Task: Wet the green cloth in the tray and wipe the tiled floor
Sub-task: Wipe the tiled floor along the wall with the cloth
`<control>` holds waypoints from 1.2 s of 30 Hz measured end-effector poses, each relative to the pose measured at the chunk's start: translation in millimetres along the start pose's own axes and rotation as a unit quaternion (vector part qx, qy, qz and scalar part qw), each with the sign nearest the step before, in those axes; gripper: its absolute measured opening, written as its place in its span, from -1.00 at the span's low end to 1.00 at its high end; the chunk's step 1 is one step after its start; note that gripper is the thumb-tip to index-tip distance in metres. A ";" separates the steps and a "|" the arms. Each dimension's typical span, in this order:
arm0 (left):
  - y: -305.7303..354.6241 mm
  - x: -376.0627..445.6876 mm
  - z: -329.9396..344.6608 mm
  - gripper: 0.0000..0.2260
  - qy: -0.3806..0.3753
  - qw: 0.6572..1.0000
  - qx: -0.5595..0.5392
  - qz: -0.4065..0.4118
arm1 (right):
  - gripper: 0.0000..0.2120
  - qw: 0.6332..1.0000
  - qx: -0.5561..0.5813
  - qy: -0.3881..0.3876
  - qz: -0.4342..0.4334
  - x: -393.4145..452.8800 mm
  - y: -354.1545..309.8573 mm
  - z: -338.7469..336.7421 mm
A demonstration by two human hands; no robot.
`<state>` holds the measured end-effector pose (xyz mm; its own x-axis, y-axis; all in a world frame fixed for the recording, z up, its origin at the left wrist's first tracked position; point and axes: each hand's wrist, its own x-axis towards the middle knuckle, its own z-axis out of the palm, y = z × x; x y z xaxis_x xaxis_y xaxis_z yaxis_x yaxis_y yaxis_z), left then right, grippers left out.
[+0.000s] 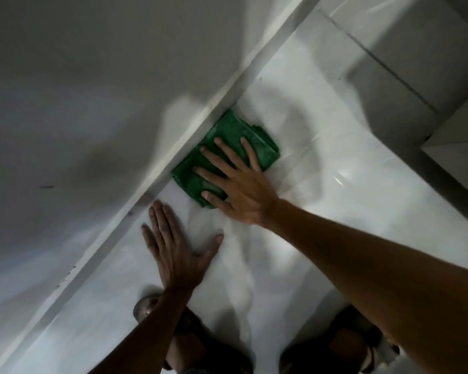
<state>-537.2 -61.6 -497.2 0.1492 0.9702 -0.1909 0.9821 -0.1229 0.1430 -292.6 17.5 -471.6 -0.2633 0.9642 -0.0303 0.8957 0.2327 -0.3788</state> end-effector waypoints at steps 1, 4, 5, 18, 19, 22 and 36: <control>-0.4 1.0 0.5 0.24 0.001 1.000 -0.004 0.002 | -0.41 1.000 -0.012 -0.003 -0.020 1.7 9.5 -3.2; 0.4 -2.7 -1.1 0.22 0.007 1.000 -0.001 0.001 | -0.34 0.999 -0.050 0.002 -0.003 8.5 60.0 -20.7; 1.0 -2.1 -2.2 0.22 0.003 1.000 -0.003 -0.001 | -0.33 0.997 -0.056 0.024 0.053 11.3 75.6 -27.8; -2.1 0.1 5.6 0.21 0.037 0.999 0.012 0.009 | -0.45 0.988 0.029 0.082 0.125 22.1 7.9 4.3; -1.0 -0.1 4.0 0.21 0.035 0.999 0.009 0.008 | -0.49 0.990 0.047 0.071 0.113 20.5 -5.8 7.0; 2.7 -0.1 -2.8 0.20 0.016 1.000 0.004 -0.001 | -0.56 0.995 0.079 0.034 0.042 14.1 -20.4 6.1; 13.5 -46.5 -117.6 0.26 -0.197 0.978 -0.065 -0.001 | -0.43 0.624 0.650 -0.109 0.419 -53.0 -44.3 -98.0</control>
<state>-544.3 -83.9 -372.1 0.2051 0.8118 -0.5468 0.9634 -0.0688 0.2592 -283.2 -31.4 -362.5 -0.0669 0.6056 -0.7930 -0.2597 -0.7779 -0.5722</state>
